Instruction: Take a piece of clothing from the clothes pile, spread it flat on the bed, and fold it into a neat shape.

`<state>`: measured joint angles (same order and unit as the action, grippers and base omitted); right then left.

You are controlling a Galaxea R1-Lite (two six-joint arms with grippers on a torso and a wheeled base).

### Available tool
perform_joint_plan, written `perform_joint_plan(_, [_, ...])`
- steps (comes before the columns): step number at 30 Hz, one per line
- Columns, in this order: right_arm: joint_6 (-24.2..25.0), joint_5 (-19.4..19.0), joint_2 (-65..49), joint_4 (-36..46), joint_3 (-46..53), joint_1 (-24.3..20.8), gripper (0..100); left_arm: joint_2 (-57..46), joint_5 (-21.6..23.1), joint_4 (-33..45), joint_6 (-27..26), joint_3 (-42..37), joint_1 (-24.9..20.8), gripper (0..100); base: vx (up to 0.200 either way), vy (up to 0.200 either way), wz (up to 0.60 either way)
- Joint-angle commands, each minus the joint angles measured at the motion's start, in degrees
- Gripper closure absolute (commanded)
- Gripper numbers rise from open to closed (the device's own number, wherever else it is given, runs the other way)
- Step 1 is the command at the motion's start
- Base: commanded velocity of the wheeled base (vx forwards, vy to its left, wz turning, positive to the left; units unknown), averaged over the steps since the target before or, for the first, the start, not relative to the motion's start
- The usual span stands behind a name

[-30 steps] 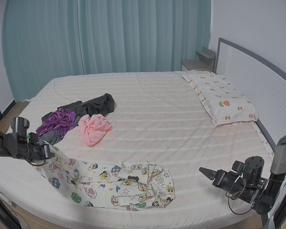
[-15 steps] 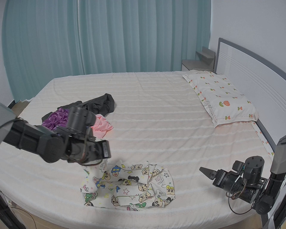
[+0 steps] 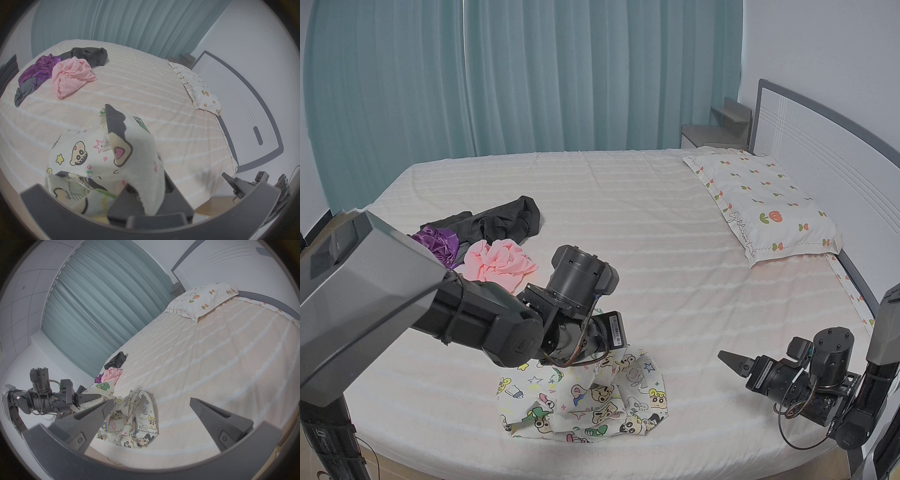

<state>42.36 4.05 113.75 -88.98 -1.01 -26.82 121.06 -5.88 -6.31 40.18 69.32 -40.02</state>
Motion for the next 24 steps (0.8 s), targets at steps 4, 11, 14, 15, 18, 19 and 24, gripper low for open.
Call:
perform_joint_plan(4, [0.0,0.0,0.2,-1.0,1.0,-0.1,0,1.1,0.3,-1.2,0.2,0.5,-0.8,100,0.000,0.000,0.00])
perform_joint_plan(11, [0.0,0.0,0.4,-1.0,1.0,-0.1,0,1.0,0.3,-2.6,0.4,-0.4,-0.9,0,0.000,0.000,0.00])
perform_joint_plan(14, [0.0,0.0,0.4,-1.0,1.0,-0.1,0,0.8,0.1,-4.9,0.4,-2.2,-1.5,0,0.000,0.000,0.00])
perform_joint_plan(15, [0.0,0.0,0.4,-1.0,1.0,-0.1,0,0.8,0.0,-5.3,0.4,-2.4,-1.5,0,0.000,0.000,0.00])
perform_joint_plan(18, [0.0,0.0,0.5,-1.0,1.0,-0.1,0,0.5,-0.3,-10.6,3.5,-5.9,-2.3,0,0.000,0.000,0.00])
perform_joint_plan(19, [0.0,0.0,0.5,-1.0,1.0,-0.1,0,0.1,-0.4,-12.7,4.6,-7.5,-2.3,0,0.000,0.000,0.00])
perform_joint_plan(24, [0.0,0.0,0.5,-1.0,1.0,-0.2,0,-6.4,0.1,-20.1,6.2,-18.5,-1.2,0,0.000,0.000,0.00])
